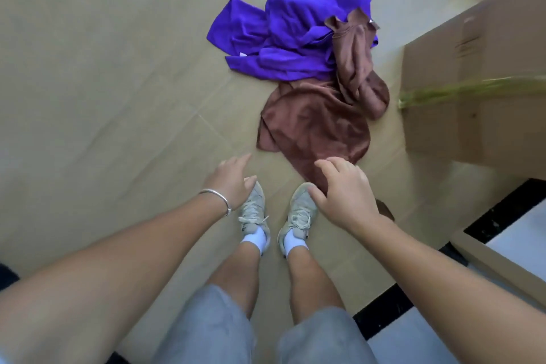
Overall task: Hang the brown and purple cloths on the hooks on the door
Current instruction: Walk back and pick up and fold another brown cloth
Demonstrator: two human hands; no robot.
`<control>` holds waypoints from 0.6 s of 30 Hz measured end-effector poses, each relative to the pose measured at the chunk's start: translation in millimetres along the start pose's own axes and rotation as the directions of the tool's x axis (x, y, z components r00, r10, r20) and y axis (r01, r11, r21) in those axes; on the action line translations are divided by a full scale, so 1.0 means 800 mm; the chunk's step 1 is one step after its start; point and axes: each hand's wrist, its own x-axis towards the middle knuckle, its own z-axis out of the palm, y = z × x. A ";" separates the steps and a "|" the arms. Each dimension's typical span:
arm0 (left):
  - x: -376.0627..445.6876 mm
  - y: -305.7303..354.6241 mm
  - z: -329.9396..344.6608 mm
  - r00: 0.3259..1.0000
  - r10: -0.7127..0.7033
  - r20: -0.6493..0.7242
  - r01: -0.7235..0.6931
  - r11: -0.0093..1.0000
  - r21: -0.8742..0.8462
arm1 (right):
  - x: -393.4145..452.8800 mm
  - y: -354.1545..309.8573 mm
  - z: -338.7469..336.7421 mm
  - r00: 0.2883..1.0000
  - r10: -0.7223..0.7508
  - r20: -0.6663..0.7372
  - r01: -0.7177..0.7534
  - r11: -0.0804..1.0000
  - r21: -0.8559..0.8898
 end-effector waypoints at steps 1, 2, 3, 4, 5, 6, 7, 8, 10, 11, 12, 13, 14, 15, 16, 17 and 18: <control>0.023 -0.003 0.016 1.000 -0.006 0.000 0.006 1.000 -0.013 | 0.021 0.008 0.022 1.000 -0.013 0.011 0.013 1.000 0.000; 0.047 -0.005 0.030 1.000 -0.010 -0.003 0.010 1.000 -0.028 | 0.044 0.016 0.042 1.000 -0.025 0.015 0.025 1.000 -0.001; 0.072 -0.008 0.045 1.000 -0.005 -0.001 0.005 0.999 -0.041 | 0.067 0.024 0.062 0.999 -0.038 0.019 0.038 0.999 -0.001; 0.098 -0.010 0.059 1.000 0.004 0.008 -0.004 0.999 -0.047 | 0.090 0.032 0.081 0.998 -0.051 0.025 0.051 0.999 -0.008; 0.120 -0.011 0.070 1.000 0.019 0.014 -0.018 0.999 -0.047 | 0.111 0.038 0.095 0.997 -0.068 0.024 0.069 0.997 -0.018; 0.146 -0.014 0.083 0.999 0.032 0.019 -0.031 0.998 -0.051 | 0.136 0.045 0.113 0.996 -0.090 0.021 0.090 0.995 -0.035; 0.172 -0.016 0.094 0.999 0.037 0.016 -0.036 0.997 -0.064 | 0.161 0.051 0.129 0.994 -0.113 0.011 0.114 0.992 -0.053; 0.196 -0.018 0.104 0.999 0.032 0.007 -0.031 0.995 -0.091 | 0.186 0.057 0.142 0.990 -0.143 -0.001 0.142 0.987 -0.071; 0.237 -0.021 0.119 1.000 -0.006 -0.017 0.003 0.983 -0.182 | 0.230 0.066 0.161 0.978 -0.207 -0.032 0.202 0.972 -0.118; 0.257 -0.023 0.127 0.999 -0.036 -0.029 0.028 0.968 -0.250 | 0.252 0.070 0.171 0.970 -0.238 -0.048 0.230 0.963 -0.142; 0.276 -0.026 0.134 0.997 -0.074 -0.038 0.058 0.944 -0.324 | 0.273 0.074 0.178 0.961 -0.267 -0.067 0.254 0.954 -0.156; 0.295 -0.028 0.139 0.993 -0.110 -0.050 0.082 0.918 -0.389 | 0.294 0.077 0.184 0.952 -0.293 -0.087 0.277 0.947 -0.160; 0.311 -0.029 0.144 0.988 -0.134 -0.074 0.089 0.898 -0.430 | 0.312 0.078 0.189 0.944 -0.313 -0.104 0.295 0.942 -0.158; 0.323 -0.031 0.146 0.982 -0.139 -0.128 0.069 0.895 -0.440 | 0.327 0.079 0.191 0.936 -0.331 -0.122 0.311 0.938 -0.154; 0.337 -0.032 0.148 0.969 -0.131 -0.211 0.029 0.904 -0.427 | 0.342 0.079 0.193 0.926 -0.349 -0.145 0.326 0.932 -0.158; 0.350 -0.034 0.147 0.948 -0.118 -0.297 -0.010 0.918 -0.397 | 0.357 0.080 0.193 0.912 -0.371 -0.174 0.343 0.924 -0.170; 0.362 -0.036 0.146 0.928 -0.102 -0.358 -0.038 0.931 -0.363 | 0.371 0.081 0.192 0.896 -0.395 -0.202 0.359 0.913 -0.192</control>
